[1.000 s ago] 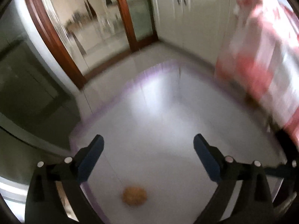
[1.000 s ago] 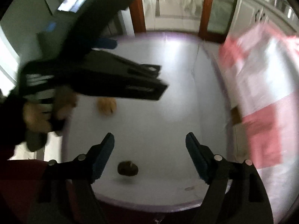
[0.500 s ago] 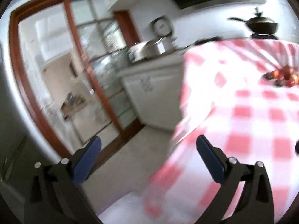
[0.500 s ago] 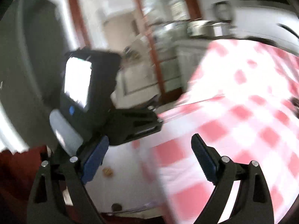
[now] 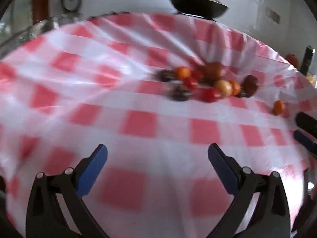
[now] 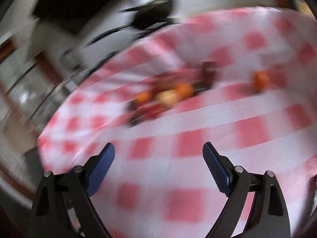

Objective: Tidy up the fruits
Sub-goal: 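Grasp an orange with the right tool while the left tool grasps a dark brown fruit, then carry the orange and brown fruit in both tools over the white box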

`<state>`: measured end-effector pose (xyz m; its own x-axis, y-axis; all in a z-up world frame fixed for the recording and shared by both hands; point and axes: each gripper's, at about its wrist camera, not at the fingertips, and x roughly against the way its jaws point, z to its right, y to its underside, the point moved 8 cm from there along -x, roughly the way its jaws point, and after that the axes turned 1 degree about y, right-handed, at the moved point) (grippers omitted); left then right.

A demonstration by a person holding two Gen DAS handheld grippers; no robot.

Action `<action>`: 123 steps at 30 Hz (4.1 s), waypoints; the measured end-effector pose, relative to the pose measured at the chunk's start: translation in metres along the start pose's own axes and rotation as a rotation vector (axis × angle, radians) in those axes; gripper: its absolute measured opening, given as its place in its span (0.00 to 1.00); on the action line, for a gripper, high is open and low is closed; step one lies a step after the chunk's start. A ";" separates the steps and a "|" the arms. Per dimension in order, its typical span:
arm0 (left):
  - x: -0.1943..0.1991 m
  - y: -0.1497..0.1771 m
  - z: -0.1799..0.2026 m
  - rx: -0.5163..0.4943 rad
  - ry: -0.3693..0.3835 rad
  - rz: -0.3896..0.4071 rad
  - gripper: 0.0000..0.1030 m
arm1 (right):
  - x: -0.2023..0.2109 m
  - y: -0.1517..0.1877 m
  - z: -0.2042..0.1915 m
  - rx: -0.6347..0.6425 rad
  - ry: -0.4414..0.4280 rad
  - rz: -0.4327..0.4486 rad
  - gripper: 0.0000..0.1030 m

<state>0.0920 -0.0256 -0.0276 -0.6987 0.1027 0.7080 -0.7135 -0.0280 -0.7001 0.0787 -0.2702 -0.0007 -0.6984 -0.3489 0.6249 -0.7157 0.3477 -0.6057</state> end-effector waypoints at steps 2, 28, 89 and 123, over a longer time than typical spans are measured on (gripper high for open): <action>-0.012 -0.003 0.015 0.006 0.055 -0.014 0.99 | -0.014 -0.021 0.049 -0.073 0.100 0.031 0.85; -0.093 -0.064 0.020 -0.159 -0.014 -0.131 0.70 | -0.106 -0.087 0.191 -0.141 0.537 0.009 0.41; 0.224 0.212 -0.195 0.198 -0.181 -0.087 0.42 | 0.045 0.279 -0.279 0.768 -0.329 -0.252 0.41; 0.231 0.462 -0.343 0.575 -0.380 -0.396 0.42 | 0.002 0.594 -0.289 1.484 -0.424 -0.725 0.41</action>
<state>-0.3809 0.3261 -0.2193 -0.2835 -0.1309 0.9500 -0.7550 -0.5804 -0.3052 -0.3457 0.1868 -0.2172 -0.0275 -0.3341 0.9421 -0.0829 -0.9385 -0.3352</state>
